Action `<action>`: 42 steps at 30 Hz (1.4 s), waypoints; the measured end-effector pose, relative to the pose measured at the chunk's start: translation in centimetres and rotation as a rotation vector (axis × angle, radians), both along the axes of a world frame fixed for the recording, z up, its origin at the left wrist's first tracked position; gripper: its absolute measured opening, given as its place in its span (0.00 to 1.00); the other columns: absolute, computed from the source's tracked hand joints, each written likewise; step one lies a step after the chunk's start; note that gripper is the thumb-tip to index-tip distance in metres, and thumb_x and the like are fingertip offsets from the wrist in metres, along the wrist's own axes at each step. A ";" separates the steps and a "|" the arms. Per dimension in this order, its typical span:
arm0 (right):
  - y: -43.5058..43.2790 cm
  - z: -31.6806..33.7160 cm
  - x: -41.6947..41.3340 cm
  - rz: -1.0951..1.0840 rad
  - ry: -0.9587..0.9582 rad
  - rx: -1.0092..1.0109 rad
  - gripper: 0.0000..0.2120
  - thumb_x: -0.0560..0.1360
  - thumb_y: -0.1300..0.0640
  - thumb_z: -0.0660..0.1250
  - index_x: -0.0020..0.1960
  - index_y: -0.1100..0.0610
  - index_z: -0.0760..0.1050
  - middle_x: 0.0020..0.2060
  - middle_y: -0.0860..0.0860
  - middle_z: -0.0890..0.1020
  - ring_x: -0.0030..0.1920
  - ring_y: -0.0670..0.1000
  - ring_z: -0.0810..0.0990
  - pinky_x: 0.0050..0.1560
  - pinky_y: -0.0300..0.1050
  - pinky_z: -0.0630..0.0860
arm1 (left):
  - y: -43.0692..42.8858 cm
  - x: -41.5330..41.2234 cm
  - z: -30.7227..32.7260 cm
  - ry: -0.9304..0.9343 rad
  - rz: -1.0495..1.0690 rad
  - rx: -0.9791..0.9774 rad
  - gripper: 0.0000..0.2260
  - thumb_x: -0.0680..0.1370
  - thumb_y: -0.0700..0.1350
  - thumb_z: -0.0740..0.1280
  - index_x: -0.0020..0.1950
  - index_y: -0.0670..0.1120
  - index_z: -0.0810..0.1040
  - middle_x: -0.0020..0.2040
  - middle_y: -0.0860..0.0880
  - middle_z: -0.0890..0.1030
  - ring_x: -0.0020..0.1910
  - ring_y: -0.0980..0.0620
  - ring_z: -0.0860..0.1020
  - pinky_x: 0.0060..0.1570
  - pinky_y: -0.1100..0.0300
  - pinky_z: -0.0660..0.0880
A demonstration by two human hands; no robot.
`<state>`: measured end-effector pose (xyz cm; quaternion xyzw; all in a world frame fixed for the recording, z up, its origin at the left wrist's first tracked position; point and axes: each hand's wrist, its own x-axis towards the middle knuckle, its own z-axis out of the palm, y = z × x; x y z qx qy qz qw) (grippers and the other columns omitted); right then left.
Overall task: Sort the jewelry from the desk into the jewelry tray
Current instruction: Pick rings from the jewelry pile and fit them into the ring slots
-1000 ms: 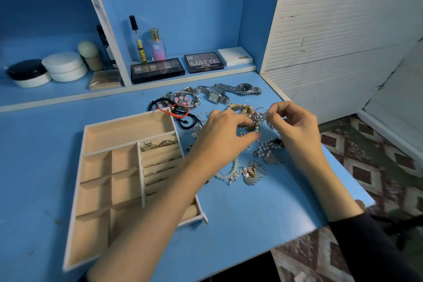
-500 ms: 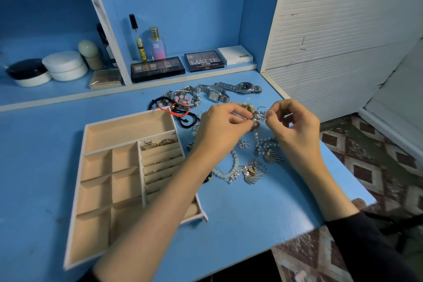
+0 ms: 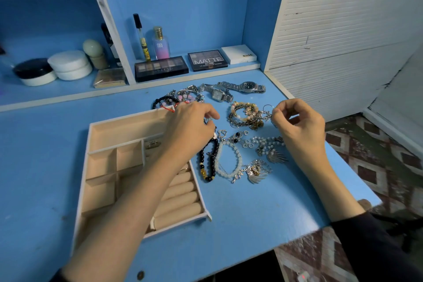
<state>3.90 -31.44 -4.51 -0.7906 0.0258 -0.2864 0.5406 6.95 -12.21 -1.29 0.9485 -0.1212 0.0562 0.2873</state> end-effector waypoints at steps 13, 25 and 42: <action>0.3 0.0 -0.1 0.106 0.036 -0.077 0.06 0.72 0.65 0.67 0.38 0.58 0.75 0.31 0.48 0.76 0.31 0.41 0.71 0.34 0.30 0.68 | 1.3 -1.1 -0.3 -0.066 -0.074 0.246 0.11 0.77 0.40 0.59 0.51 0.51 0.79 0.47 0.54 0.74 0.53 0.52 0.66 0.61 0.55 0.62; 0.1 -0.1 0.0 0.099 0.048 -0.099 0.05 0.72 0.65 0.67 0.39 0.58 0.75 0.32 0.49 0.77 0.31 0.41 0.72 0.33 0.31 0.67 | -1.3 0.9 -1.2 -0.051 -0.317 0.312 0.14 0.80 0.42 0.57 0.62 0.56 0.74 0.48 0.52 0.73 0.50 0.54 0.62 0.55 0.58 0.64; 0.1 -0.3 0.1 0.097 0.037 -0.145 0.04 0.71 0.65 0.67 0.39 0.59 0.76 0.34 0.51 0.78 0.32 0.42 0.72 0.34 0.34 0.69 | -1.6 2.3 -1.1 0.020 -0.289 0.223 0.11 0.73 0.53 0.68 0.52 0.50 0.79 0.47 0.53 0.76 0.51 0.54 0.67 0.56 0.56 0.68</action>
